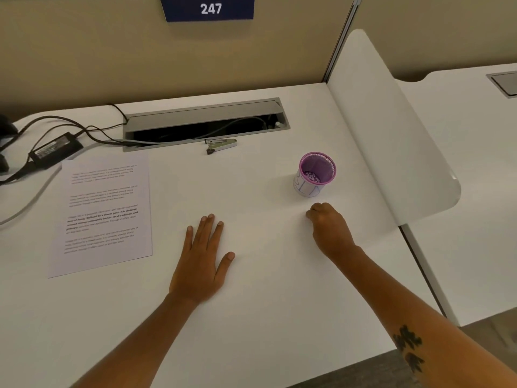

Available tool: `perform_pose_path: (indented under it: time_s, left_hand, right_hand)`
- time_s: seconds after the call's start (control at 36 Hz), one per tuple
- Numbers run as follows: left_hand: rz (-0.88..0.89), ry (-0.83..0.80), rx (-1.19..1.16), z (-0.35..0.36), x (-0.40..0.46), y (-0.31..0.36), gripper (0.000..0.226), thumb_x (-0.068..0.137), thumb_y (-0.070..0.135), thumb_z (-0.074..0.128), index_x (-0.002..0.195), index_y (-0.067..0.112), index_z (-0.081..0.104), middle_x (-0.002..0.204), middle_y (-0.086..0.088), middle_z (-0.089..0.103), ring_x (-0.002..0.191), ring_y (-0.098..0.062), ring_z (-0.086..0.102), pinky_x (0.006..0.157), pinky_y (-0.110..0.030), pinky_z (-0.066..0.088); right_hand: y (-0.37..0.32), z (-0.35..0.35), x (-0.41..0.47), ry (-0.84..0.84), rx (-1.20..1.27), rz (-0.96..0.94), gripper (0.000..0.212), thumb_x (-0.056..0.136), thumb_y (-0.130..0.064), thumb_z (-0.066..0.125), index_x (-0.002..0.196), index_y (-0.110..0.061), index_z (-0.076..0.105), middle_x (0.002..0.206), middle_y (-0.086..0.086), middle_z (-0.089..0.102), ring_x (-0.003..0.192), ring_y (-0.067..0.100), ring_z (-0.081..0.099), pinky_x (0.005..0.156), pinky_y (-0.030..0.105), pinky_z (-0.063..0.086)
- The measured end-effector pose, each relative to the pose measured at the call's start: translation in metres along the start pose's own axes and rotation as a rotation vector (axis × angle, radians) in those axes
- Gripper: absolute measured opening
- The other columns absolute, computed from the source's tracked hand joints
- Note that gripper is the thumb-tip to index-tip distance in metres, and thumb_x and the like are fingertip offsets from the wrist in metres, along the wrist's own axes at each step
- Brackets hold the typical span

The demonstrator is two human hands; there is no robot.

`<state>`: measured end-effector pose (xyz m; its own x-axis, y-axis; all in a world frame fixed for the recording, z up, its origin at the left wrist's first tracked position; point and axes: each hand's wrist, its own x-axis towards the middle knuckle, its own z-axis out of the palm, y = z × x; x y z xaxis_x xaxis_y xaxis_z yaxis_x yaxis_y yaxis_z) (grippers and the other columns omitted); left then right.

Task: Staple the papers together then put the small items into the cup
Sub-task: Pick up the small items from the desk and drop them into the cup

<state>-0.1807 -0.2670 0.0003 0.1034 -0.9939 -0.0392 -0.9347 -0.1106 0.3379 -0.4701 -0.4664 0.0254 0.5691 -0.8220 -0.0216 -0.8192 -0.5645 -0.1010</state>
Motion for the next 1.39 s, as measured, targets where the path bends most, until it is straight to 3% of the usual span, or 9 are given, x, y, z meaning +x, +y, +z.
perform_pose_path:
  time_s: [0.28,0.39,0.47,0.58,0.67,0.81,0.92,1.08,1.39]
  left_hand:
    - [0.0,0.008,-0.013,-0.002,-0.001,0.001,0.077,0.109,0.06,0.023,0.17,0.013,0.018,0.181,-0.007,0.006,0.168,-0.022,-0.002,0.136,-0.054,0.008]
    - [-0.001,0.013,-0.015,-0.001,-0.001,0.002,0.077,0.11,0.06,0.024,0.17,0.013,0.019,0.181,-0.008,0.007,0.168,-0.022,-0.002,0.136,-0.054,0.007]
    - [-0.002,0.016,-0.012,-0.001,-0.001,0.001,0.076,0.11,0.059,0.025,0.17,0.013,0.019,0.181,-0.008,0.007,0.168,-0.022,-0.001,0.136,-0.054,0.008]
    - [-0.001,0.014,-0.005,-0.001,-0.001,0.001,0.077,0.11,0.06,0.021,0.17,0.012,0.019,0.181,-0.008,0.007,0.168,-0.022,0.0,0.136,-0.054,0.008]
    - [-0.005,0.01,0.002,-0.001,-0.001,0.001,0.077,0.11,0.06,0.022,0.17,0.013,0.019,0.181,-0.007,0.006,0.168,-0.022,-0.001,0.136,-0.053,0.008]
    - [-0.006,0.018,-0.003,-0.001,-0.001,0.001,0.075,0.11,0.058,0.026,0.17,0.013,0.02,0.181,-0.008,0.007,0.168,-0.023,0.0,0.136,-0.055,0.011]
    - [-0.007,0.018,0.011,-0.001,-0.001,0.001,0.075,0.11,0.059,0.025,0.17,0.013,0.02,0.181,-0.008,0.008,0.168,-0.023,0.001,0.136,-0.054,0.011]
    - [0.001,0.02,0.019,-0.001,0.0,0.0,0.076,0.11,0.059,0.026,0.17,0.012,0.02,0.181,-0.009,0.008,0.168,-0.024,0.002,0.136,-0.055,0.011]
    - [-0.009,0.01,0.015,-0.001,0.001,0.0,0.077,0.11,0.061,0.023,0.17,0.014,0.019,0.181,-0.007,0.007,0.168,-0.022,0.0,0.136,-0.053,0.01]
  right_hand:
    - [-0.009,-0.001,-0.002,0.142,0.196,0.253,0.032,0.069,0.024,0.061,0.09,0.003,0.073,0.089,0.017,0.07,0.082,0.036,0.063,0.069,0.036,0.053]
    - [-0.002,-0.02,0.002,0.242,0.682,0.699,0.017,0.084,0.004,0.072,0.089,-0.009,0.081,0.09,0.004,0.079,0.082,0.019,0.072,0.081,0.026,0.052]
    - [0.007,-0.032,0.001,0.206,1.285,1.009,0.015,0.086,0.007,0.075,0.089,-0.007,0.078,0.092,0.012,0.076,0.072,0.017,0.069,0.071,0.023,0.061]
    - [0.024,-0.05,0.001,0.101,1.834,1.159,0.013,0.099,0.012,0.056,0.097,0.004,0.066,0.1,0.015,0.065,0.089,0.019,0.065,0.064,0.019,0.062]
    - [0.023,-0.082,-0.001,0.08,1.985,1.127,0.017,0.103,0.012,0.047,0.1,0.006,0.062,0.099,0.014,0.063,0.091,0.02,0.063,0.069,0.021,0.064]
    - [0.014,-0.139,0.012,0.108,1.892,0.95,0.042,0.101,0.013,0.049,0.072,0.001,0.077,0.067,0.004,0.074,0.076,0.014,0.068,0.093,0.027,0.057]
    - [0.021,-0.147,0.052,0.149,1.592,0.805,0.013,0.091,0.013,0.067,0.092,0.001,0.072,0.088,0.013,0.073,0.089,0.023,0.07,0.075,0.023,0.064]
    - [0.013,-0.148,0.085,0.188,0.904,0.609,0.019,0.077,0.002,0.085,0.076,-0.017,0.081,0.079,0.009,0.079,0.079,0.033,0.078,0.083,0.042,0.066]
    - [0.016,-0.137,0.099,0.127,0.491,0.435,0.013,0.083,0.0,0.081,0.092,-0.008,0.085,0.09,0.01,0.081,0.082,0.026,0.077,0.087,0.043,0.064]
